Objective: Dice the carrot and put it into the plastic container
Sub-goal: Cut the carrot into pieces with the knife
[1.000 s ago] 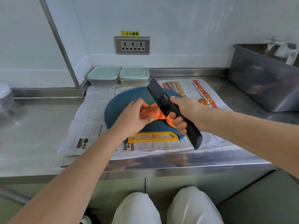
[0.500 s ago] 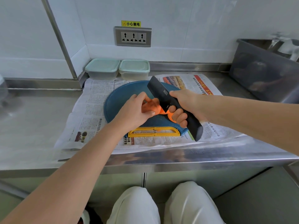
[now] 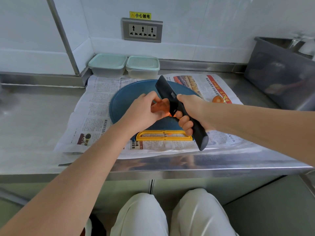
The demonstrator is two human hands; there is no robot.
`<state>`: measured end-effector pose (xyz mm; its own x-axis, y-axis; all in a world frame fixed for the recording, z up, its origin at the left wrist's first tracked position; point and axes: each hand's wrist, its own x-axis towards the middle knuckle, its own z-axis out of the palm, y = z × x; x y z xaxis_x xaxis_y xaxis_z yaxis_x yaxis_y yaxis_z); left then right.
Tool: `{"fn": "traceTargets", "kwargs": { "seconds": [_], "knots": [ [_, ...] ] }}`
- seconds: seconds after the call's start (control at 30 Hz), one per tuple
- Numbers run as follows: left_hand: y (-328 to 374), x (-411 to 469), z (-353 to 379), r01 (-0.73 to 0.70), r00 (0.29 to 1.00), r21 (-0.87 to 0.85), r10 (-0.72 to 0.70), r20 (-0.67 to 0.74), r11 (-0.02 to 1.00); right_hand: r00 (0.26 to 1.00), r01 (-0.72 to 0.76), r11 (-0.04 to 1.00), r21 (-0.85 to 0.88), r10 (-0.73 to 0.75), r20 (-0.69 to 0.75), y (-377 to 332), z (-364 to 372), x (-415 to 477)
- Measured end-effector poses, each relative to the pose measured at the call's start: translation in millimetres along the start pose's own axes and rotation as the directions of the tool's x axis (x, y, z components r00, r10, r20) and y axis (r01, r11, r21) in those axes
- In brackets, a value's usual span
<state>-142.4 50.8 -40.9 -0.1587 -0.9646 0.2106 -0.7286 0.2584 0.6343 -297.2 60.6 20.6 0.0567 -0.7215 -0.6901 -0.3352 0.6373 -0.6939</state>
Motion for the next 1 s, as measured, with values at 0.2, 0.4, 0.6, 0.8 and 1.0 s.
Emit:
{"fn": "traceTargets", "kwargs": {
  "seconds": [0.2,0.4,0.6,0.8,1.0],
  "knots": [
    [-3,2,0,0.003,1.000,0.004,-0.002,-0.007,1.000,0.992,0.067,0.998,-0.021,-0.069,-0.107,11,12,8],
    [-7,5,1,0.007,1.000,0.017,-0.007,-0.001,1.000,0.993,0.070,0.997,-0.023,-0.072,-0.096,11,15,12],
    [-4,2,2,-0.026,0.999,-0.010,0.026,-0.021,1.000,0.997,0.000,0.999,-0.054,-0.004,-0.075,12,15,17],
    [-7,0,-3,0.023,0.999,-0.073,-0.025,-0.027,0.997,0.995,-0.010,0.999,-0.050,0.005,-0.098,15,24,14],
    [-11,0,-9,0.052,0.999,-0.027,-0.052,-0.003,0.998,0.993,-0.009,0.999,-0.033,0.005,-0.114,18,26,10]
  ]
}}
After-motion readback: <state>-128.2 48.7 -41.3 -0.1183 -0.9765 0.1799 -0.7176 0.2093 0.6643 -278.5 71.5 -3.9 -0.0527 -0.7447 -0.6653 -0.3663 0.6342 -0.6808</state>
